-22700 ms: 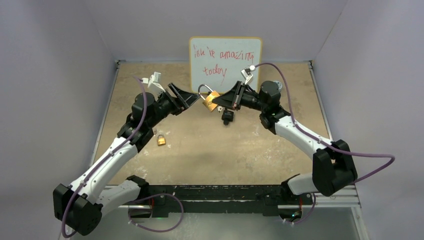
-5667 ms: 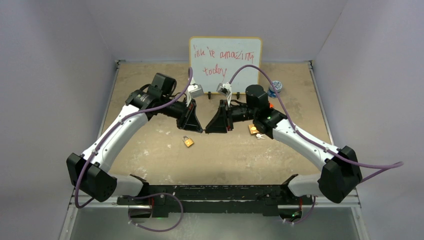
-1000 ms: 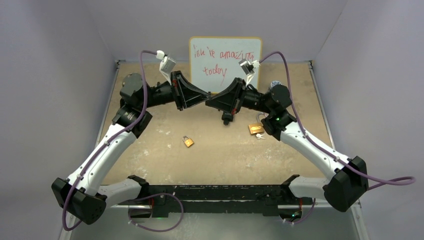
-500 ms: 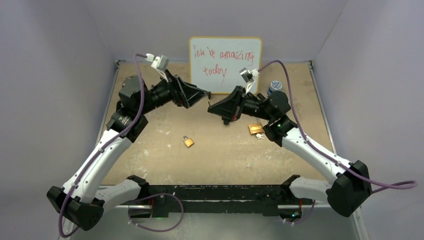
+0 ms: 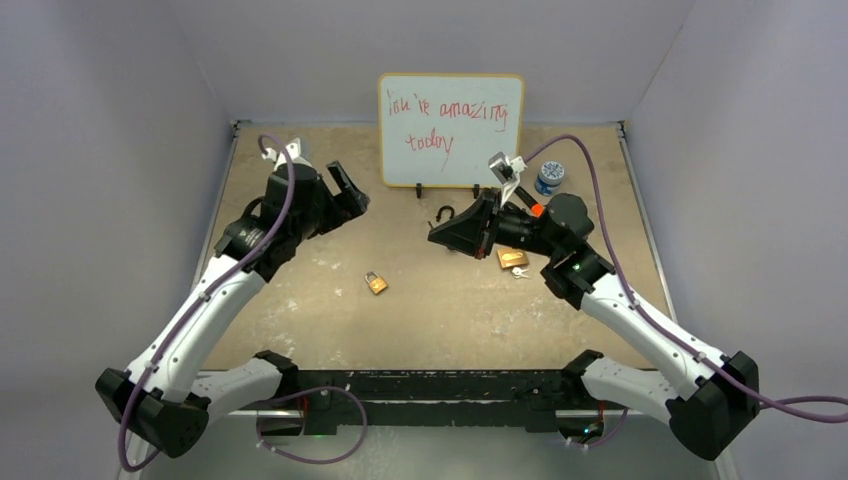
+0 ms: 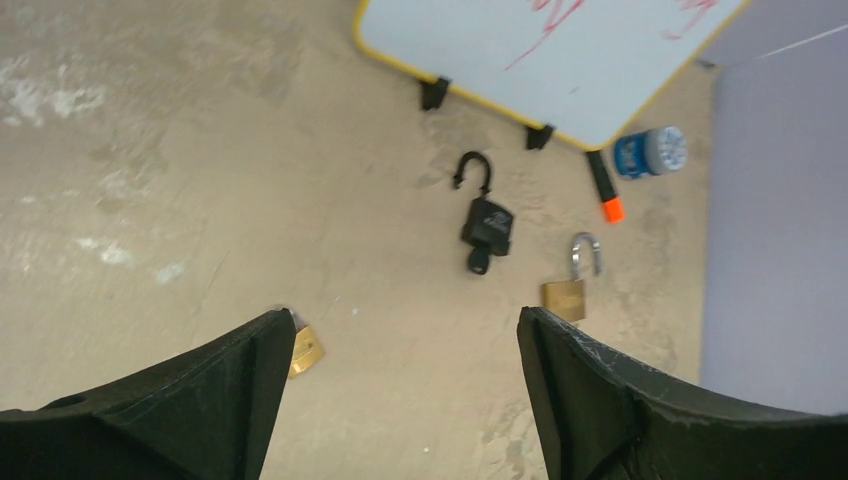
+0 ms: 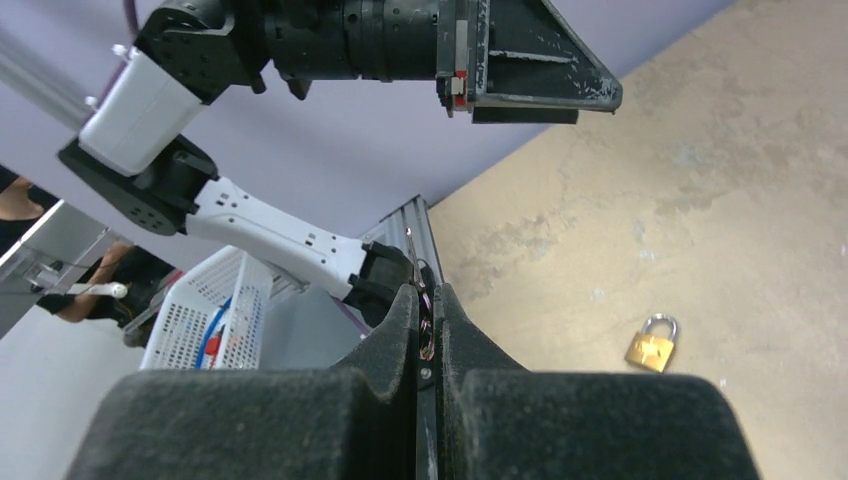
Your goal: Unlock with the key
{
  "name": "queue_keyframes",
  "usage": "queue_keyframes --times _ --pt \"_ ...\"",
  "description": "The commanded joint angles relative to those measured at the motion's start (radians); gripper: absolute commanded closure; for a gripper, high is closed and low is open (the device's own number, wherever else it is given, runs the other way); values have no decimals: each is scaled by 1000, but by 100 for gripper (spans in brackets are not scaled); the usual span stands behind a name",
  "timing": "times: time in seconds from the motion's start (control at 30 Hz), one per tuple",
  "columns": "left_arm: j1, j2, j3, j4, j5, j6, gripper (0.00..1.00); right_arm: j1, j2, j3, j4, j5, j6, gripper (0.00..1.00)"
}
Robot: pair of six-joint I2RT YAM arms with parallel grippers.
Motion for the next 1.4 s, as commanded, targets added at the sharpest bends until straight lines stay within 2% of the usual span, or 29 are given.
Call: queue_keyframes --times 0.0,0.2,0.37,0.5,0.8,1.03,1.37 --pt "1 46 18 -114 -59 -68 16 -1 3 80 -200 93 -21 100" --pt "1 49 -101 -44 -6 -102 17 -1 -7 87 -304 184 90 100" --pt "1 101 -170 -58 40 -190 17 0 2 79 -325 169 152 100" --pt "1 177 -178 -73 70 -212 16 -1 10 70 -322 160 153 100" --pt "-1 288 -248 66 122 -178 16 -1 13 39 -246 102 104 100" --pt "-2 403 -273 126 146 -162 11 0 25 16 -279 69 60 100" --pt "-4 510 -260 119 138 -177 12 0 13 -18 -180 -42 11 100"
